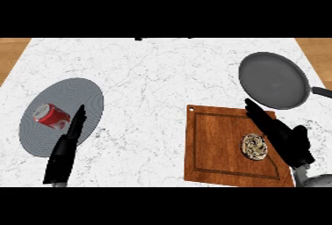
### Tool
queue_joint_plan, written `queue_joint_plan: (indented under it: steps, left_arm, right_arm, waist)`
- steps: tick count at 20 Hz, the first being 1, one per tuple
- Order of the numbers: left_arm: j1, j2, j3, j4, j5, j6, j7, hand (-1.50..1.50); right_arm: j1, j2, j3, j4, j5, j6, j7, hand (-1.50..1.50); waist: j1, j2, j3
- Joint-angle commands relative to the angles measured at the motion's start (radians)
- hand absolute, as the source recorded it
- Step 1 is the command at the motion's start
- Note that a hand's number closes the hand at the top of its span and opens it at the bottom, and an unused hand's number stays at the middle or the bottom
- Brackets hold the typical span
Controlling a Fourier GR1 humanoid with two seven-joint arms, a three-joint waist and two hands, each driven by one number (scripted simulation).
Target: Pick the cupcake from the cutting board and place it in the pan
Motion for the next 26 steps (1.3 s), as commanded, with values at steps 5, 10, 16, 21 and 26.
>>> queue_joint_plan:
  steps: [5,10,16,21,26]
  left_arm:
    - [-0.201,0.059,0.006,-0.097,0.019,-0.131,0.200,0.00]
    - [-0.186,0.059,0.011,-0.078,0.099,-0.207,0.211,0.00]
    - [-0.240,0.035,0.100,-0.052,0.096,-0.282,0.256,0.00]
    - [-0.225,0.012,0.051,-0.069,0.069,-0.232,0.261,0.00]
    - [-0.247,0.015,0.045,-0.058,0.047,-0.245,0.265,0.00]
  right_arm:
    - [-0.237,-0.029,-0.198,0.330,-0.094,0.072,0.039,-1.50]
    - [-0.126,-0.149,-0.079,0.347,0.341,-0.180,-0.092,1.50]
    - [-0.030,-0.101,-0.170,0.374,0.301,-0.117,-0.242,-1.50]
    - [-0.064,-0.246,-0.043,0.285,0.406,-0.001,-0.028,-1.50]
    - [-0.222,-0.297,0.056,0.177,0.453,0.184,0.276,-1.50]
  waist:
    - [0.051,0.030,-0.030]
    - [0.033,0.027,-0.031]
    - [0.028,0.021,-0.033]
    - [0.030,0.021,-0.034]
    - [0.045,0.021,-0.036]
